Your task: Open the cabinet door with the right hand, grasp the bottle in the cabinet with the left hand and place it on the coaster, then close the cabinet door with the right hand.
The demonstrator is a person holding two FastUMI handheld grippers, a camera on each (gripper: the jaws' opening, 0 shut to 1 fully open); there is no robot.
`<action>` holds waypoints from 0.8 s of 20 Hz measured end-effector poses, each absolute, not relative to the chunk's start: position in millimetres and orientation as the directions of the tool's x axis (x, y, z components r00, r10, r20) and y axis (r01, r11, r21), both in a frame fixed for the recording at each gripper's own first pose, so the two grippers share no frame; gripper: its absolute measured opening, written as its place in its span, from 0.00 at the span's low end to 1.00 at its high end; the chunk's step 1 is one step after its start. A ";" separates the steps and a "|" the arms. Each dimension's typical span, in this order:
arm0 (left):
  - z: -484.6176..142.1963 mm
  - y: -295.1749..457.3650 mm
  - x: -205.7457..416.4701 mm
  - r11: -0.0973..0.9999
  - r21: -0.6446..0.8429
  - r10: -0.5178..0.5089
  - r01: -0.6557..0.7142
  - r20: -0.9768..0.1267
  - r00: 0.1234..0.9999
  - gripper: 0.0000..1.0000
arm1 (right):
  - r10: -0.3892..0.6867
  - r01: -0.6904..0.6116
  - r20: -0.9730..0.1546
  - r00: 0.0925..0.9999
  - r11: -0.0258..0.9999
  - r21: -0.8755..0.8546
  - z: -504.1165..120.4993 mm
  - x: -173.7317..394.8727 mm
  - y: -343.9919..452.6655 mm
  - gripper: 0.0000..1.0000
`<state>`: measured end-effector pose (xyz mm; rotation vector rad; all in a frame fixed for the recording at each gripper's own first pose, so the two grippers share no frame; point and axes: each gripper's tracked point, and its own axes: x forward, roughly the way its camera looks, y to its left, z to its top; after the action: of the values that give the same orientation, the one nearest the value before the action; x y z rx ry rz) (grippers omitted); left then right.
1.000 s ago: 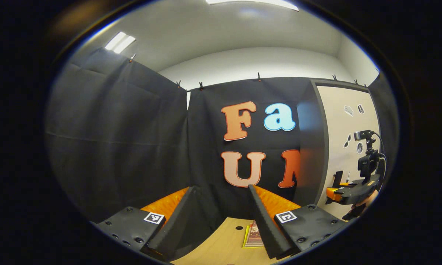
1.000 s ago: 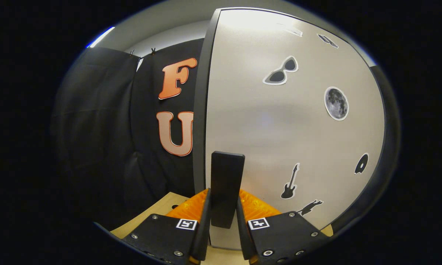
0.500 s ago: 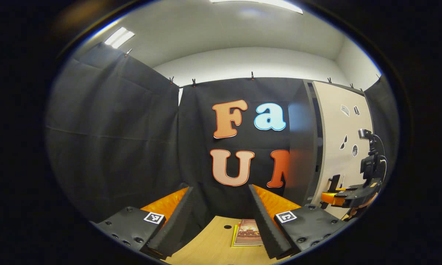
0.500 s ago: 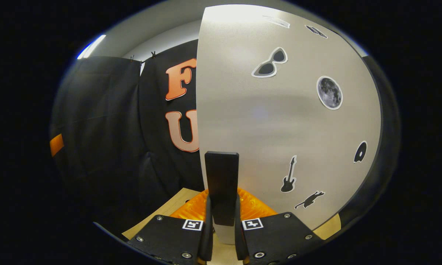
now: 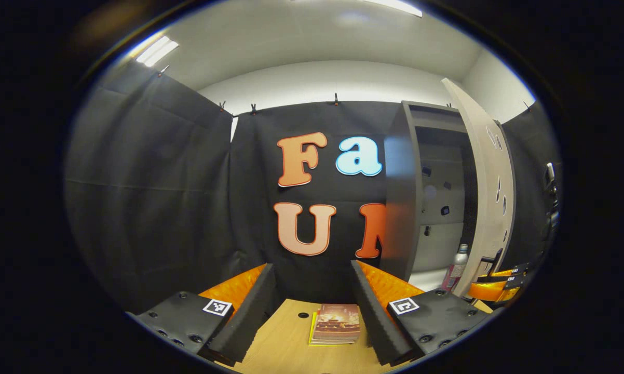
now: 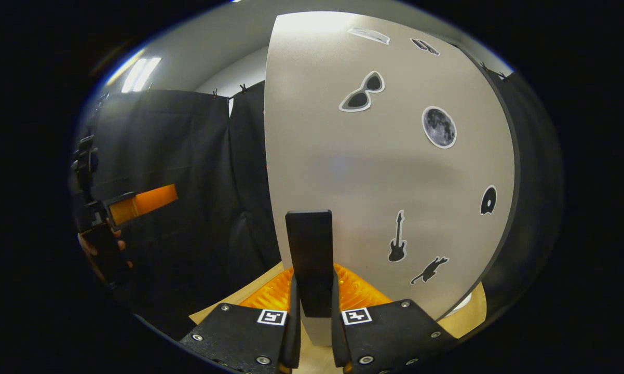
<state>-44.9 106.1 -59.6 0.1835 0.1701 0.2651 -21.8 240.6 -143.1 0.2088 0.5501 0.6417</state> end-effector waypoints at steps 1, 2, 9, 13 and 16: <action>-63.3 96.7 -40.0 0.953 0.196 0.260 -0.229 -0.148 0.954 0.94 | 0.632 -0.521 -0.408 0.659 0.775 0.358 -138.0 -32.1 233.1 0.24; -68.4 87.6 -34.1 0.958 0.190 0.244 -0.213 -0.158 0.957 0.95 | 0.647 -0.534 -0.397 0.651 0.762 0.365 -136.5 -33.7 230.9 0.24; -100.9 12.4 3.6 0.984 0.159 0.111 -0.079 -0.203 0.973 0.96 | 0.703 -0.561 -0.337 0.627 0.707 0.431 -134.7 -40.9 215.6 0.24; -123.4 -36.6 29.9 0.991 0.130 0.019 0.011 -0.230 0.973 0.96 | 0.678 -0.542 -0.328 0.658 0.729 0.418 -132.6 -45.3 200.8 0.24; -143.5 -79.4 45.7 0.992 0.104 -0.049 0.077 -0.249 0.967 0.92 | 0.650 -0.508 -0.318 0.690 0.748 0.428 -131.1 -46.3 191.2 0.24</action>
<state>45.7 -79.4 -143.5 0.1135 0.2487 -0.0634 -46.3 191.2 -131.1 0.3198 0.4752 0.6597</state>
